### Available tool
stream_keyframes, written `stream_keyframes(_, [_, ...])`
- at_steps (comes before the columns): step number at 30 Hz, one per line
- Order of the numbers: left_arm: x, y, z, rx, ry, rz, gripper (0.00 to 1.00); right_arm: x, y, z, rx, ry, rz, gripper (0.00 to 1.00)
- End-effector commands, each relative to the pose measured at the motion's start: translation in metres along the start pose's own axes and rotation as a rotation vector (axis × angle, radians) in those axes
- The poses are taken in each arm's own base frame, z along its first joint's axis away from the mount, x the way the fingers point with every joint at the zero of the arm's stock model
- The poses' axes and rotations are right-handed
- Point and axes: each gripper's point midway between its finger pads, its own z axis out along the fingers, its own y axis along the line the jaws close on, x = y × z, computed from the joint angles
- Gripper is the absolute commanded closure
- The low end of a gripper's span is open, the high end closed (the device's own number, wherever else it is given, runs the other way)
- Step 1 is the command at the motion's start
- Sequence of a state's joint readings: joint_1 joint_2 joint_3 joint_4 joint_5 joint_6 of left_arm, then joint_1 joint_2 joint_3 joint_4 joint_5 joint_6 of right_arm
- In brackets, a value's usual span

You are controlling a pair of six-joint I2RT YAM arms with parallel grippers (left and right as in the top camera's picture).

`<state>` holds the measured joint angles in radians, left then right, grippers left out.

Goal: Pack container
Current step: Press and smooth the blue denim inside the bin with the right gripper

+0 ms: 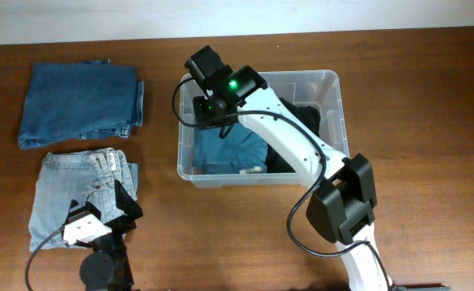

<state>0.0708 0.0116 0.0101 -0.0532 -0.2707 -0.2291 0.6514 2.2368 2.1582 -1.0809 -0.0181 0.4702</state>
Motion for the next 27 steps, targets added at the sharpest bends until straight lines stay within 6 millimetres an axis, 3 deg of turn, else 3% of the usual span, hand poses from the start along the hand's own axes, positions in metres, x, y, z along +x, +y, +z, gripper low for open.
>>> stream_keyframes(1, [0.0, 0.003, 0.0, -0.015, -0.003, -0.002, 0.01, 0.009, -0.011, 0.022, 0.058, 0.031, 0.017, 0.96])
stream_keyframes(7, [0.0, 0.003, 0.0, -0.015, -0.003, -0.002, 0.0, 0.042, -0.017, 0.057, 0.063, 0.155, 0.021, 0.96])
stream_keyframes(19, [0.0, 0.003, 0.0, -0.015, -0.003, -0.002, 0.01, 0.088, 0.008, 0.052, 0.0, 0.317, -0.008, 0.96])
stream_keyframes(23, [0.0, 0.003, 0.0, -0.015, -0.003, -0.002, 0.01, 0.093, 0.018, 0.053, 0.009, 0.307, -0.038, 0.96])
stream_keyframes(27, [0.0, 0.003, 0.0, -0.015, -0.003, -0.002, 0.01, 0.08, 0.013, 0.046, 0.013, 0.269, -0.032, 0.96])
